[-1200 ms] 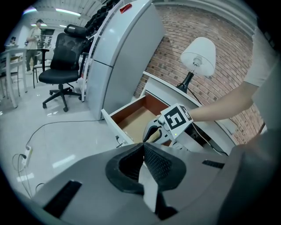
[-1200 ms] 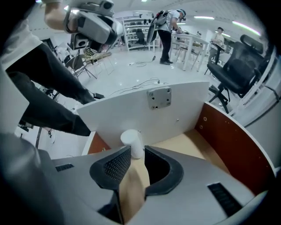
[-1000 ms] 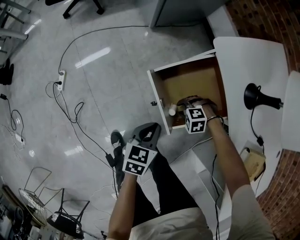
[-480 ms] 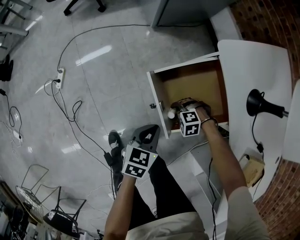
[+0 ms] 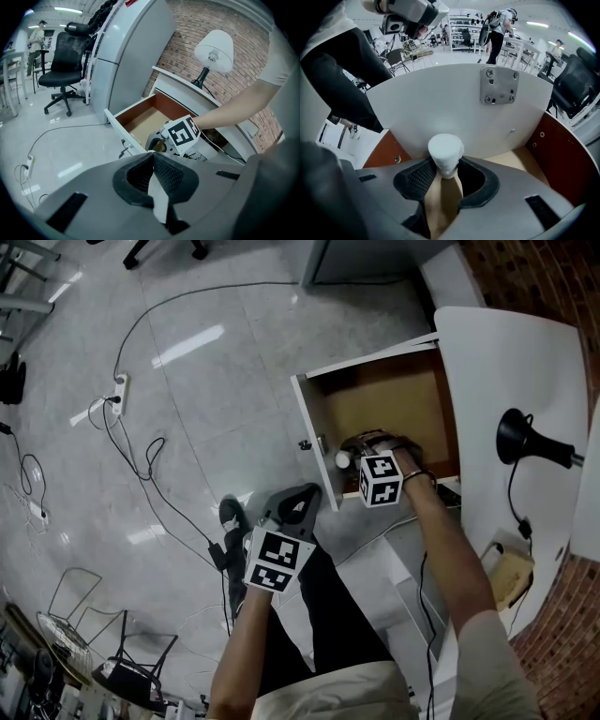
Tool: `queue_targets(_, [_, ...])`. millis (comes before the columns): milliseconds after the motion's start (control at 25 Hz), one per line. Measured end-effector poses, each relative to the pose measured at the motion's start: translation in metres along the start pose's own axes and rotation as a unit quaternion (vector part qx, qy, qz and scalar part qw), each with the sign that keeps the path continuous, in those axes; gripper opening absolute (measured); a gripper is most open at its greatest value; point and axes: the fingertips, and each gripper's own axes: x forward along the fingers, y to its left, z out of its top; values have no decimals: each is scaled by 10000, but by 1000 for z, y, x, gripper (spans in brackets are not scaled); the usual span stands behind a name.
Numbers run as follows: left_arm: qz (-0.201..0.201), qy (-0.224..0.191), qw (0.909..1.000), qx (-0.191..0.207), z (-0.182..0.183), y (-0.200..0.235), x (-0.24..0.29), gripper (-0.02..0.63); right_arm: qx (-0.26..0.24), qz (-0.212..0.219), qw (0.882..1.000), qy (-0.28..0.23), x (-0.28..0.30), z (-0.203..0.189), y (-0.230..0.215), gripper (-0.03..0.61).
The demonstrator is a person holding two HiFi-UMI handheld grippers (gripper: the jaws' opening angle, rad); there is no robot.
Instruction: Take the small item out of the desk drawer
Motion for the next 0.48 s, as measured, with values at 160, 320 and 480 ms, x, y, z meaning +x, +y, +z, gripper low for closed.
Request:
queue_targets(160, [-58,8,10000,32,2,-5,0,17,106,-124,9998,-61,-5,2,-3,166])
queue_targets(320, [-112,55,9999,115,6,-9,-2,17,272,-237,9993,-110,-13,6,-5,166])
queue_targets(480, [-155,48,9997,184,12,-13,-3,17,410,-336,9985,-142,-20,10,-4,166])
